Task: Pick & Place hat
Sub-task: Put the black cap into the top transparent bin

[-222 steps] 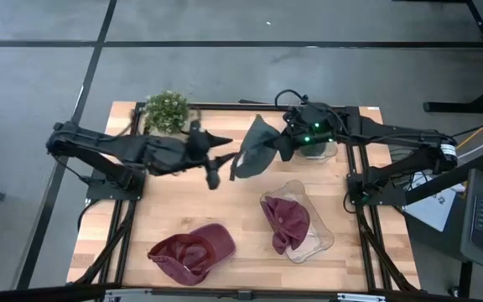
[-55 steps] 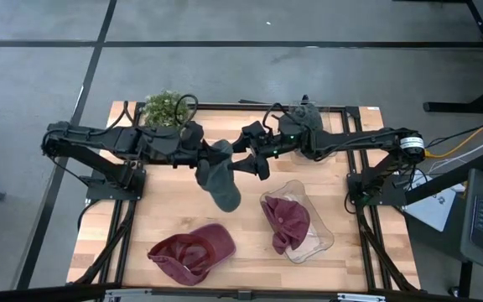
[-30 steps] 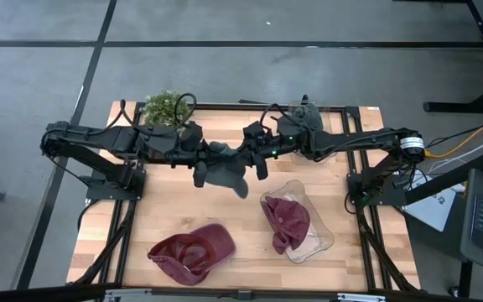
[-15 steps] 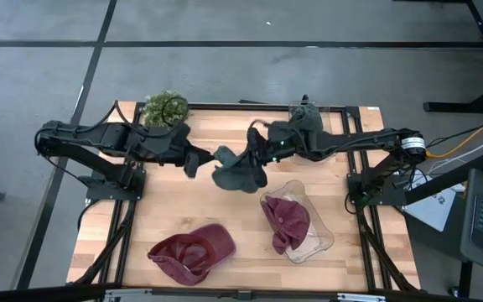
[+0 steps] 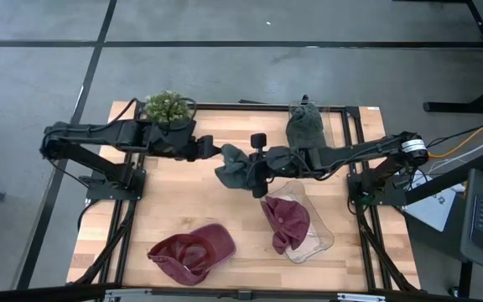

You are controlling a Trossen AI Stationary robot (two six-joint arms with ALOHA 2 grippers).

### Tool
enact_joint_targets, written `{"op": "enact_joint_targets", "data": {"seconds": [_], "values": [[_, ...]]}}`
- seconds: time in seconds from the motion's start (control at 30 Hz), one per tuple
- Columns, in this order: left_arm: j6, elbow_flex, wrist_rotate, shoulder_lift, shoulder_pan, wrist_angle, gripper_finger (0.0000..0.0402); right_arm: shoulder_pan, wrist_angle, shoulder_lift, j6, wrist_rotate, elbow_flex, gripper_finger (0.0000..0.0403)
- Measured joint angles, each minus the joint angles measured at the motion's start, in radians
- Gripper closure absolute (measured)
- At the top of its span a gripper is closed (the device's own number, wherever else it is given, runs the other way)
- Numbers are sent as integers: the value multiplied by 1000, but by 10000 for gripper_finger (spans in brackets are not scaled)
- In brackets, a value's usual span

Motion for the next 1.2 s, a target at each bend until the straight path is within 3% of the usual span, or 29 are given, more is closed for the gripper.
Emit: {"op": "enact_joint_targets", "data": {"seconds": [0.27, 0.67, 0.93, 1.2], "values": [[-18, 0, 28, 59, 10, 180, 228, -24, 19, 0, -59, -26, 0, 384], [-60, 0, 42, 86, 16, 10, 228, -48, 19, 0, -72, -46, 0, 383], [-101, 0, 36, 98, 25, 48, 226, -61, 75, 0, -76, -92, 0, 383], [-32, -1, 13, 105, 47, 108, 226, -67, 89, 0, -76, -97, 0, 383]]}}
